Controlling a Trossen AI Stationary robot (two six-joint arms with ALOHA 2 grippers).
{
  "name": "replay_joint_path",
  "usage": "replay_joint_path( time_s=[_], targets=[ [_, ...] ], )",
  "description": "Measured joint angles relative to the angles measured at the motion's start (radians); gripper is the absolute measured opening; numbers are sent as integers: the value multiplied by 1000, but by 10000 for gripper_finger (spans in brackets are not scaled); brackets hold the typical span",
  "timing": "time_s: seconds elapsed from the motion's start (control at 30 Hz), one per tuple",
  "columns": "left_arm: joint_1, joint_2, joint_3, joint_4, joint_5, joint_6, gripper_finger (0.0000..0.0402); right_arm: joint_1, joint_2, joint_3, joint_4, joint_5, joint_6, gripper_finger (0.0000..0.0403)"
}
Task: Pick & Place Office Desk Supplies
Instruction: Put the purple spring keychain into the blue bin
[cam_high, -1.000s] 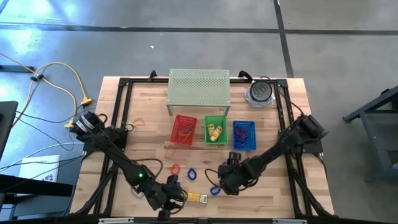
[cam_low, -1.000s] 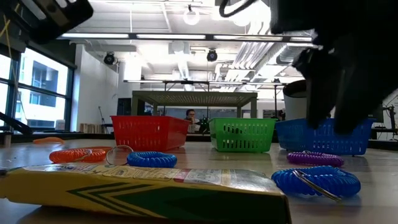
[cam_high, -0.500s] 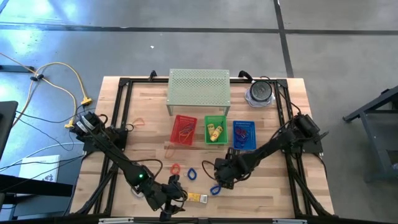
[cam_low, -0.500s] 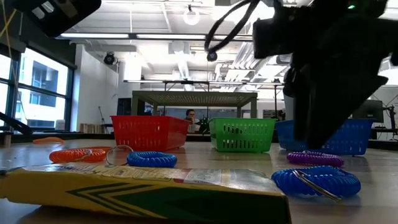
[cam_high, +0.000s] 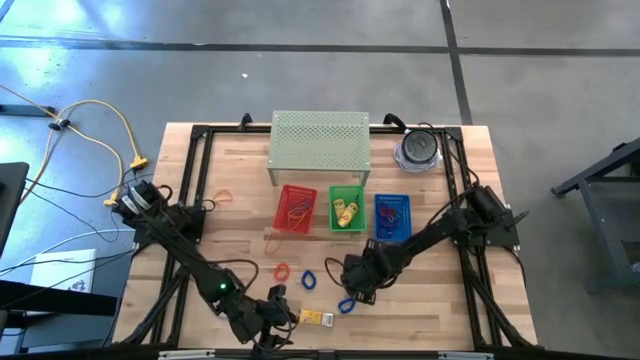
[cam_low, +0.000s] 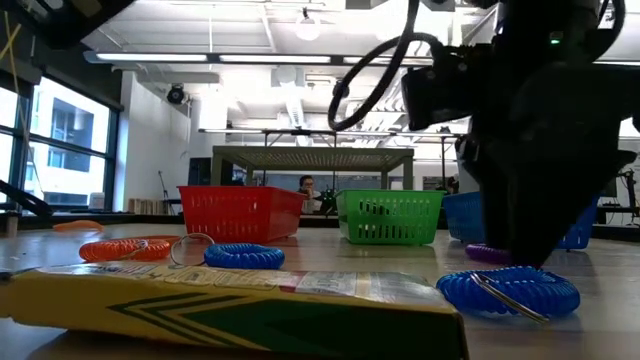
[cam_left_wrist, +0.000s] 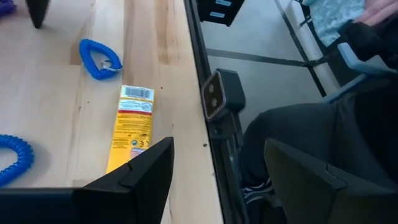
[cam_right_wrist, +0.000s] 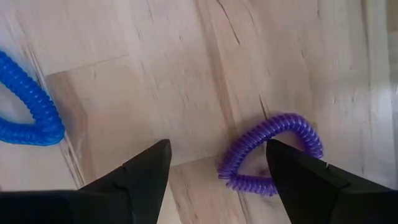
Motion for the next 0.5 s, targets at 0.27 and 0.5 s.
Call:
replay_joint_path(
  time_s=[0.27, 0.5],
  targets=[
    [-16, 0, 0, -3, 3, 8, 244, -28, 1, -1, 7, -83, 19, 256],
    [-38, 0, 0, -2, 9, 7, 244, -29, 1, -4, 31, -129, -29, 238]
  ],
)
